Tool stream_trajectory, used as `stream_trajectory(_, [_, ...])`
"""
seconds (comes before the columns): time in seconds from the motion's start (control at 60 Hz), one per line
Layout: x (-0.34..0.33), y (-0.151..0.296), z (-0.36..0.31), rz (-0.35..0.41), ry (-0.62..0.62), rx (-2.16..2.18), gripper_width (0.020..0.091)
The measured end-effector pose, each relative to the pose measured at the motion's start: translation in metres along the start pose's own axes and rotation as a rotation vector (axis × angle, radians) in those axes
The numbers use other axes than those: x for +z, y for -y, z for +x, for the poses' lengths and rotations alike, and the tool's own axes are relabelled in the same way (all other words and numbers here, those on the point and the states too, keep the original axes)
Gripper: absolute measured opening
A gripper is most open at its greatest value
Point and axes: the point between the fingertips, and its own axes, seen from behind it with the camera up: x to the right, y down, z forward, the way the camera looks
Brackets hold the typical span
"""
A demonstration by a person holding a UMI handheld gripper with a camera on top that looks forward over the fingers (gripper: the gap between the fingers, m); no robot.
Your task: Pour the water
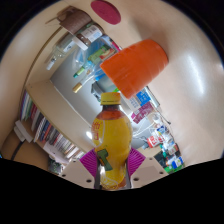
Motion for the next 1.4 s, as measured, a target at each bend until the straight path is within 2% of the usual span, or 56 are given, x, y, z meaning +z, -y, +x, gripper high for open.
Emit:
stream_trajectory(0.167, [0.000, -0.017, -0.008, -0.051, -0.039, -0.165, 0.0356])
stream_trajectory(0.267, [0.000, -0.038, -0.035, -0.108, -0.040, -0.534, 0.0356])
stream_trajectory(0.333, [-0.009, -0.043, -0.076, -0.116, 0.020, -0.853, 0.0360])
stream_trajectory(0.4, [-0.021, -0.034, -0.129, 0.016, 0.055, -1.222, 0.0360])
stream_trajectory(0.467, [-0.041, 0.009, -0.178, 0.168, 0.050, -1.552, 0.0359])
stream_trajectory(0.517, [-0.048, 0.024, -0.207, 0.274, -0.011, -1.704, 0.0358])
stream_trajectory(0.617, [-0.062, 0.082, -0.233, 0.361, -0.108, -1.899, 0.0359])
stream_trajectory(0.767, [-0.076, 0.193, -0.207, 0.425, -0.366, -1.975, 0.0359])
stream_trajectory(0.917, [-0.071, 0.254, -0.138, 0.331, -0.533, -2.036, 0.0360])
stream_trajectory(1.117, [-0.058, 0.281, -0.080, 0.208, -0.632, -2.147, 0.0364])
stream_trajectory(1.133, [-0.057, 0.285, -0.077, 0.192, -0.642, -2.154, 0.0381])
stream_trajectory(1.3, [-0.058, 0.285, -0.079, 0.219, -0.612, -2.145, 0.0401])
stream_trajectory(1.4, [-0.058, 0.285, -0.080, 0.224, -0.597, -2.129, 0.0453])
